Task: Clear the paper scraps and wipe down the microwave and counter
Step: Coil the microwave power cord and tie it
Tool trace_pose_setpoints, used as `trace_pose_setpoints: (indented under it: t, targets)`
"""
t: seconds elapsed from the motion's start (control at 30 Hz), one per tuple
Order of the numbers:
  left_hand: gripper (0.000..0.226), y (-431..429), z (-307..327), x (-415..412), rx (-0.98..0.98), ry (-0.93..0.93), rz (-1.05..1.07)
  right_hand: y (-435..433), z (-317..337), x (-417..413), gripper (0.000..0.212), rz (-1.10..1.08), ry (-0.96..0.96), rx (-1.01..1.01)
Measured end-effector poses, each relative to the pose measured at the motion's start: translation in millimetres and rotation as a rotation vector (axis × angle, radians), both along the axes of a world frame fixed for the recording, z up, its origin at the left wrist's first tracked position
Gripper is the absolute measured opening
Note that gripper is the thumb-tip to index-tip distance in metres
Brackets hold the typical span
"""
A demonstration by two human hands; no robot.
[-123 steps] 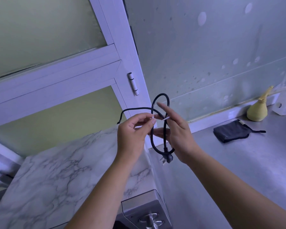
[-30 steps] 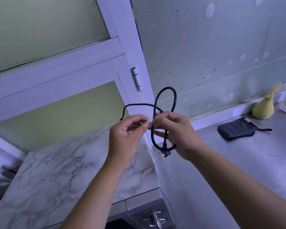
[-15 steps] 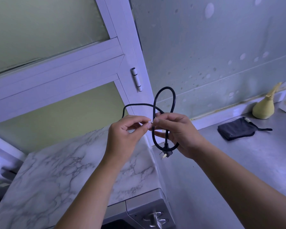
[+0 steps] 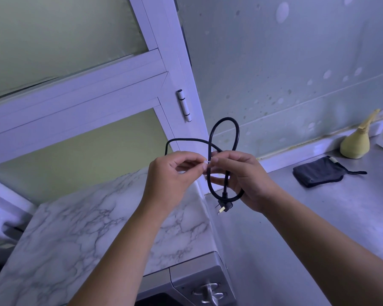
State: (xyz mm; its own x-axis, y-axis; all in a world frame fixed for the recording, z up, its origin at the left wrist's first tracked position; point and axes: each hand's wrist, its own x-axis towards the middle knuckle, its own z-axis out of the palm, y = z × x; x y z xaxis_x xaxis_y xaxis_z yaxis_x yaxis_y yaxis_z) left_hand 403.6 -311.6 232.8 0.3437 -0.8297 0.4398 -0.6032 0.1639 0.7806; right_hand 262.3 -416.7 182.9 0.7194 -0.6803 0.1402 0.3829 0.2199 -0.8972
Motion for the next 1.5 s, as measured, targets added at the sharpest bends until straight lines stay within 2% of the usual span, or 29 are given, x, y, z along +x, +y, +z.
trace_pose_setpoints:
  t: [0.97, 1.27, 1.5]
  targets:
    - [0.021, 1.1, 3.6, -5.0, 0.094, -0.037, 0.027, -0.8, -5.5, 0.8, 0.009, -0.014, 0.02, -0.027]
    - [0.023, 1.2, -2.2, -0.2, 0.132, 0.018, 0.028, 2.6, -1.9, 1.1, 0.005, -0.035, 0.019, 0.002]
    - [0.02, 0.9, -3.5, -0.3, 0.079, 0.175, -0.026, 1.3, -1.5, 2.3, 0.011, -0.009, 0.012, 0.011]
